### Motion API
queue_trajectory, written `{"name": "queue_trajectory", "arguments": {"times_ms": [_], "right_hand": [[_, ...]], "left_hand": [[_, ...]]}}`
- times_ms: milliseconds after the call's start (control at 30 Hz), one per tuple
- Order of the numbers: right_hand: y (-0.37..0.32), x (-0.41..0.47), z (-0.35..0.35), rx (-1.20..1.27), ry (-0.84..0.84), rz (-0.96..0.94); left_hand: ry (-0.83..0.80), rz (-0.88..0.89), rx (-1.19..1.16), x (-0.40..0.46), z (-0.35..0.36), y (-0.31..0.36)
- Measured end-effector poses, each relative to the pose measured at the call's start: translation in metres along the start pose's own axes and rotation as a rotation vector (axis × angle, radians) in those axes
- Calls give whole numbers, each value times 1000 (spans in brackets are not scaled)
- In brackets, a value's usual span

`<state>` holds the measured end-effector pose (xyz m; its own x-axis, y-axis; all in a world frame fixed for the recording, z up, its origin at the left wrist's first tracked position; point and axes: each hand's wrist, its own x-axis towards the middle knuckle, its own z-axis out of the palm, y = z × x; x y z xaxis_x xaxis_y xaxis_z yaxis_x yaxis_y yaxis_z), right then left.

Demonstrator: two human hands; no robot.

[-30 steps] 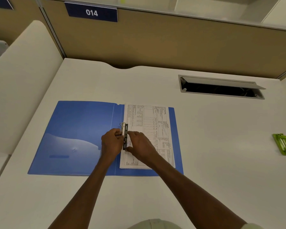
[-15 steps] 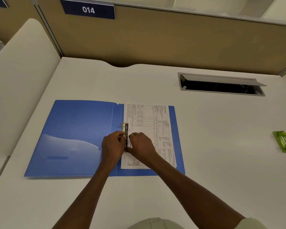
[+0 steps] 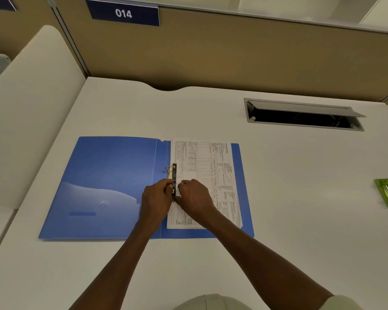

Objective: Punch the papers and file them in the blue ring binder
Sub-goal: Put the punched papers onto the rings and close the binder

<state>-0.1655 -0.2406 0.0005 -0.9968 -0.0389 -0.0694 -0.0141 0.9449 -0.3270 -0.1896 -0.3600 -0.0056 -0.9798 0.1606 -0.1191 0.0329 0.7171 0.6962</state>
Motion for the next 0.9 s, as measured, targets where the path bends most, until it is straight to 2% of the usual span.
{"name": "queue_trajectory", "arguments": {"times_ms": [233, 367, 533, 900], "right_hand": [[3, 0, 11, -149, -24, -82], [-4, -3, 6, -260, -36, -42], [-7, -6, 12, -287, 35, -71], [-11, 1, 12, -254, 9, -12]], "left_hand": [[0, -17, 35, 4, 2, -2], [-8, -38, 32, 6, 3, -3], [-44, -55, 30, 10, 4, -8], [-86, -78, 106, 19, 3, -8]]}}
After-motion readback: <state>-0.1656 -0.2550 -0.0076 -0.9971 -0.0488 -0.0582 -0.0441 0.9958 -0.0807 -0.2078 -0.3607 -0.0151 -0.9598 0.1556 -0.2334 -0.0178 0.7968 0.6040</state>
